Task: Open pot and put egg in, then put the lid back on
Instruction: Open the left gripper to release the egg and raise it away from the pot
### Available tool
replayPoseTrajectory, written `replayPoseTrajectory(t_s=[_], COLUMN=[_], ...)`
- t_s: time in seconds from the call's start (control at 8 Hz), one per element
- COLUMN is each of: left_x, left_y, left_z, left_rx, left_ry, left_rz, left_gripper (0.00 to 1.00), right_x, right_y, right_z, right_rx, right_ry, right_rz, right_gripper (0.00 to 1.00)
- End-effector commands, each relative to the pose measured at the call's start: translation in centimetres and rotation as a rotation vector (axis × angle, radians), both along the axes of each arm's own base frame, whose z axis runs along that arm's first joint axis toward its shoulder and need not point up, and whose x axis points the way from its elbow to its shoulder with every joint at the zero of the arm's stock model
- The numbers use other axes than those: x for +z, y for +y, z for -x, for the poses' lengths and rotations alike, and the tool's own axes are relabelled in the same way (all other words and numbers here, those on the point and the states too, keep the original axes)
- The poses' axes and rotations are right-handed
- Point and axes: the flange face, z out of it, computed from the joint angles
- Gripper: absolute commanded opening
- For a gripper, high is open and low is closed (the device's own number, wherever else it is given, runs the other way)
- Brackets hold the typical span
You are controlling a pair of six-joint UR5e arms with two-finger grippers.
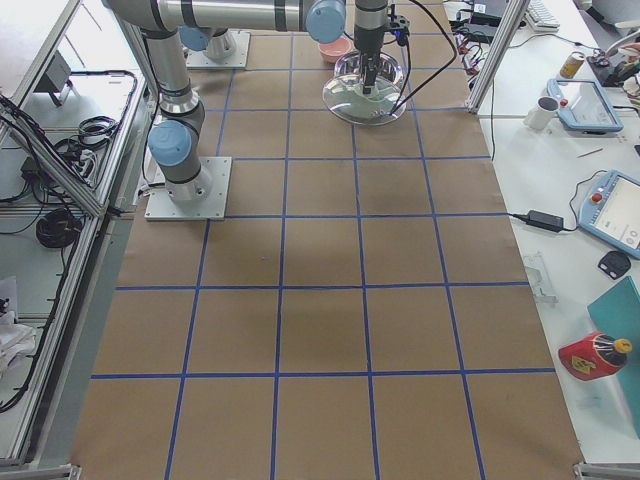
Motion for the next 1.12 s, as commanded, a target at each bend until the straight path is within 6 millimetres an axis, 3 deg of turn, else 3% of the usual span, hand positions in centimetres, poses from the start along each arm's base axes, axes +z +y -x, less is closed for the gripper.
replayPoseTrajectory(t_s=[0.0,0.12,0.25,0.5,0.75,1.0], left_x=[9.4,12.4,13.6,15.3,15.6,16.4], left_y=[5.0,8.0,9.3,10.2,8.9,6.6], left_z=[-1.3,-2.1,-3.7,-4.6,-7.6,-13.2], left_rx=[-0.096,-0.207,-0.306,-0.318,-0.326,-0.296], left_ry=[-0.008,-0.037,-0.078,-0.084,-0.103,-0.106], left_rz=[0.040,0.040,0.022,0.047,0.057,0.080], left_gripper=[1.00,1.00,1.00,1.00,1.00,1.00], right_x=[-0.1,0.1,0.1,0.7,-0.5,-2.7], right_y=[0.0,0.0,0.1,-0.2,-1.5,-2.4], right_z=[0.0,0.0,0.4,-0.1,-5.3,-12.1], right_rx=[0.001,-0.007,-0.019,-0.006,0.030,-0.024], right_ry=[0.002,0.003,0.045,0.043,-0.032,-0.063], right_rz=[-0.001,0.007,0.008,0.052,0.101,0.118], right_gripper=[0.00,0.00,0.00,0.00,0.00,0.00])
